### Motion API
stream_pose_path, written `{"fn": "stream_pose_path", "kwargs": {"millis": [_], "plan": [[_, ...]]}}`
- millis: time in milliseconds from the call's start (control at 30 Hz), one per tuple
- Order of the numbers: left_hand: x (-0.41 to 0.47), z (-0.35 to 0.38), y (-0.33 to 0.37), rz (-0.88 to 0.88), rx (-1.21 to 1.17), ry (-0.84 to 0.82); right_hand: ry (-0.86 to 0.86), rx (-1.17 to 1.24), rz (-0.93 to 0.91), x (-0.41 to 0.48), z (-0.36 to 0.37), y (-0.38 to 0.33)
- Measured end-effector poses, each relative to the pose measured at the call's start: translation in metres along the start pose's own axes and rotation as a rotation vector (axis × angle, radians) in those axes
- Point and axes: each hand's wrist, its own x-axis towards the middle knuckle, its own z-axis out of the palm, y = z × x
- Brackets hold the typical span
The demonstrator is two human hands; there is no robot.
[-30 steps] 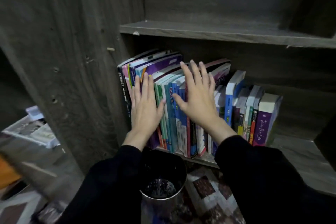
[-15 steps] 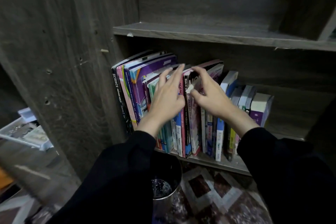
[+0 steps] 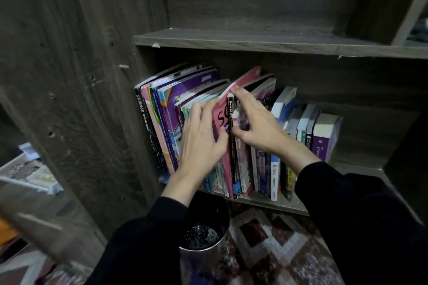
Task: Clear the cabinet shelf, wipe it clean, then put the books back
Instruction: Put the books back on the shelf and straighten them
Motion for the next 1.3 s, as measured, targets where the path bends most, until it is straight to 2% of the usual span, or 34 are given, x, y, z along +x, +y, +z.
{"fn": "stream_pose_path", "kwargs": {"millis": [100,267,467,600,767,967,1133,1300], "plan": [[0.006,0.008,0.000,-0.150,-0.114,-0.012,-0.007,-0.010,0.022,0.001,0.000,-0.002],[0.004,0.009,0.007,-0.189,-0.166,0.035,-0.027,-0.016,0.057,0.002,0.001,-0.004],[-0.030,0.007,-0.004,-0.075,-0.141,0.205,-0.046,-0.076,0.050,0.004,0.001,-0.002],[-0.030,0.006,-0.007,-0.093,-0.274,0.132,-0.051,-0.105,0.050,0.006,0.002,-0.003],[-0.027,-0.004,0.001,-0.122,-0.225,0.037,-0.074,-0.117,0.069,0.007,0.001,-0.003],[-0.022,-0.043,0.003,-0.043,-0.204,0.226,-0.086,-0.120,0.083,0.008,0.000,-0.008],[-0.038,-0.029,-0.001,-0.037,-0.231,0.163,-0.098,-0.148,0.095,0.009,-0.003,-0.011],[-0.044,-0.060,0.011,-0.059,-0.195,0.214,-0.109,-0.199,0.094,0.010,-0.005,-0.012]]}}
